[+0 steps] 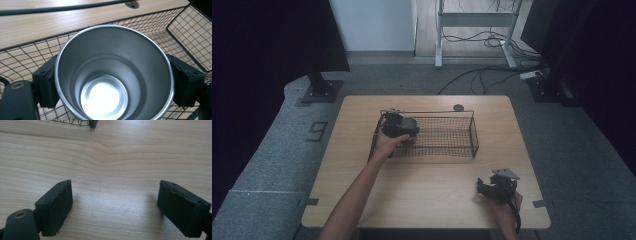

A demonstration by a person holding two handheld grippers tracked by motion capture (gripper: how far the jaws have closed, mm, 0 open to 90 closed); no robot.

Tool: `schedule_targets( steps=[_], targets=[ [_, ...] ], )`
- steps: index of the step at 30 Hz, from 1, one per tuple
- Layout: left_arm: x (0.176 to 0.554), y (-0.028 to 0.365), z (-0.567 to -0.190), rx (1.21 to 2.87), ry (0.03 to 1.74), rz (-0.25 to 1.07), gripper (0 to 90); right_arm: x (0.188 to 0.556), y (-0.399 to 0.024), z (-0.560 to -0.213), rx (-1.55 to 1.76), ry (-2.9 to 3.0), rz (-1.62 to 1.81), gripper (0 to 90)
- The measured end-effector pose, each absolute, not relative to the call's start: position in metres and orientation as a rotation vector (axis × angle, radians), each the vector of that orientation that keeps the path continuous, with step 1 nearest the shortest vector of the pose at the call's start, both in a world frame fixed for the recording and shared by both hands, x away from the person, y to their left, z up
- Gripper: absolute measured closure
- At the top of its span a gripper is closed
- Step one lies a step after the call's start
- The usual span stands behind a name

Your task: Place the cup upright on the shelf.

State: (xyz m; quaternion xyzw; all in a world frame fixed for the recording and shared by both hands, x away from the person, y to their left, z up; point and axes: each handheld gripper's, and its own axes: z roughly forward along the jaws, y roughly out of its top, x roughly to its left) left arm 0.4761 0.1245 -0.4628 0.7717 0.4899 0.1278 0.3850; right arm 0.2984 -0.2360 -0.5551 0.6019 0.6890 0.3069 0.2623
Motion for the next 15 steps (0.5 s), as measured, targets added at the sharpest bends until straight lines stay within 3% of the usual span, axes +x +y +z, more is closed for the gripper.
schedule_targets(
  steps=[15],
  targets=[
    [0.481,0.119,-0.476,2.024,1.3,0.267,14.3,0.298,-0.236,-0.555,1.628,1.864,0.831,13.1]
  ],
)
